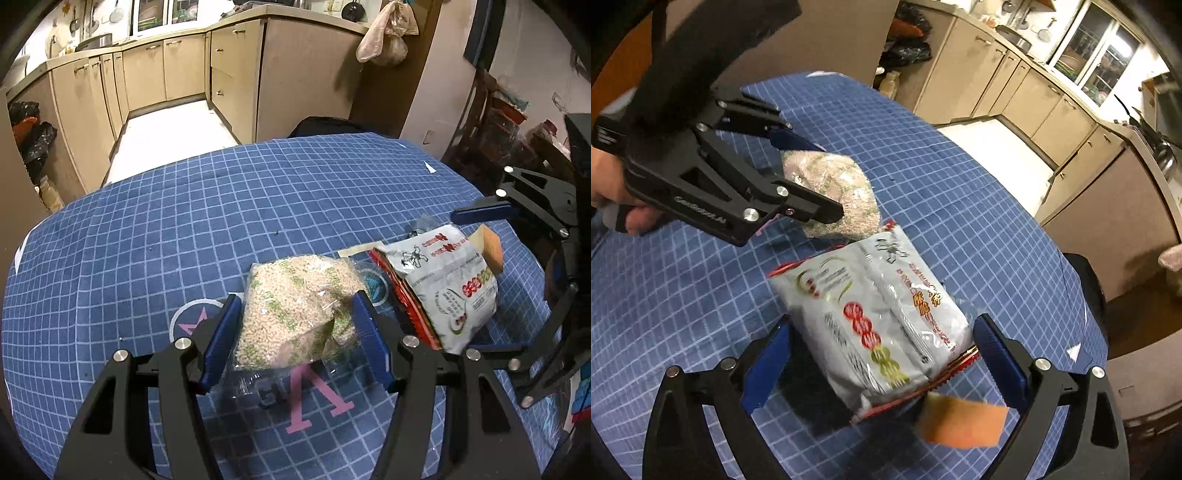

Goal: Collect trash
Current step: 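Grasp the clear bag of grains with the left tool while the right tool grasps the white snack bag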

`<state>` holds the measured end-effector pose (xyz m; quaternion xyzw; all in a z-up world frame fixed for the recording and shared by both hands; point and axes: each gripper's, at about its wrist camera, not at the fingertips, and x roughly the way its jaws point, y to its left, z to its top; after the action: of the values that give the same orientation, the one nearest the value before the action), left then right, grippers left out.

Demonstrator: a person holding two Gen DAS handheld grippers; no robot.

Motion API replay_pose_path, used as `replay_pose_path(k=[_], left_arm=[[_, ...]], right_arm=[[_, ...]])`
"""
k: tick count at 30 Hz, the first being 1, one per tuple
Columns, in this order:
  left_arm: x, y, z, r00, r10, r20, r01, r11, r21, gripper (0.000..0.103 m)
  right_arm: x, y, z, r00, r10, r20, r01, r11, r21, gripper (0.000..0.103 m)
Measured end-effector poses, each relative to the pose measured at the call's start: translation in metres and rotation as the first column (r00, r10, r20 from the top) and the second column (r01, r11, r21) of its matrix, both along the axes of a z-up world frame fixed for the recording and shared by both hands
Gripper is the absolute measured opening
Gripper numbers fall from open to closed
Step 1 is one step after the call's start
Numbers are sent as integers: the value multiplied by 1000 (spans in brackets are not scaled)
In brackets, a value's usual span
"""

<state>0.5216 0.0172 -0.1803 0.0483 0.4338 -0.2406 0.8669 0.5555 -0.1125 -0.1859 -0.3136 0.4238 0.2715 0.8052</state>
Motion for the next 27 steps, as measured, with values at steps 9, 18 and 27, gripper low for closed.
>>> replay_pose_path(k=[9, 18, 27], left_arm=[[-8, -9, 2, 999, -3, 37, 2, 1000, 14, 51], [-29, -5, 5, 998, 27, 55, -26, 1000, -14, 43], [-62, -1, 27, 993, 59, 101, -54, 998, -45, 30]], right_arm=[[-19, -2, 12, 999, 4, 35, -6, 999, 51, 58], [-58, -8, 38, 989, -28, 143, 8, 991, 135, 29], [-104, -27, 84, 963, -157, 220, 88, 952, 293, 28]])
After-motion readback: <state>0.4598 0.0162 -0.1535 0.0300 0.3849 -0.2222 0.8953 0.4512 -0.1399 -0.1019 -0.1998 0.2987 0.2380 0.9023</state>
